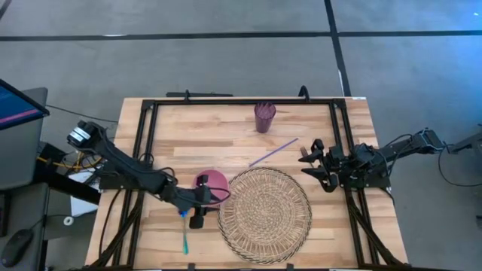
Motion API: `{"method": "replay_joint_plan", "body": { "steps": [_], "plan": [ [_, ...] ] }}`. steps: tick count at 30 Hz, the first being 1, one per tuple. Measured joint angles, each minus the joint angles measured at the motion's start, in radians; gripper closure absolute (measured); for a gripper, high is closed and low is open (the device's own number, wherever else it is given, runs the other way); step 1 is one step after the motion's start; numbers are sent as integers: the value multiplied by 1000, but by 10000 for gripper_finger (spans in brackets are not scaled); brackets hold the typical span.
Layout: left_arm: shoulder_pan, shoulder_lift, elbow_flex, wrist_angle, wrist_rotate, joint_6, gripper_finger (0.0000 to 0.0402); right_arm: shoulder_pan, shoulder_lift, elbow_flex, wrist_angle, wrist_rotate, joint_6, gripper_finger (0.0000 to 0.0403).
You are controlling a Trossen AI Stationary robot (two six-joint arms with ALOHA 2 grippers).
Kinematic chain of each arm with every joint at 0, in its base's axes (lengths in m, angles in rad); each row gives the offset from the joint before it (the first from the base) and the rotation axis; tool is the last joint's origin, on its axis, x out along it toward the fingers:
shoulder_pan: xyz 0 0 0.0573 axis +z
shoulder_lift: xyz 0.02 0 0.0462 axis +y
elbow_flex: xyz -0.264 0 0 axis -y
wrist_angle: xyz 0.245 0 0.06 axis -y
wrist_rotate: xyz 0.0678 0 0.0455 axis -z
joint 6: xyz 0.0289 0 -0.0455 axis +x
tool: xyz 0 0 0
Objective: Pick & Place Utensil
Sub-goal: Put the pink bowl on the woven mat
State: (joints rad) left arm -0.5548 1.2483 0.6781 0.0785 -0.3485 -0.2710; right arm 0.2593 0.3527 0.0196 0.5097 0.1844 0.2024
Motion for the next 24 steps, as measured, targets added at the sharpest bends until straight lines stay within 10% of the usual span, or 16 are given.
{"method": "replay_joint_plan", "body": {
  "steps": [24],
  "plan": [
    [4,44,-1,-100,-40,-108,236,0,1,0,-4,0,1,228]
  ]
}}
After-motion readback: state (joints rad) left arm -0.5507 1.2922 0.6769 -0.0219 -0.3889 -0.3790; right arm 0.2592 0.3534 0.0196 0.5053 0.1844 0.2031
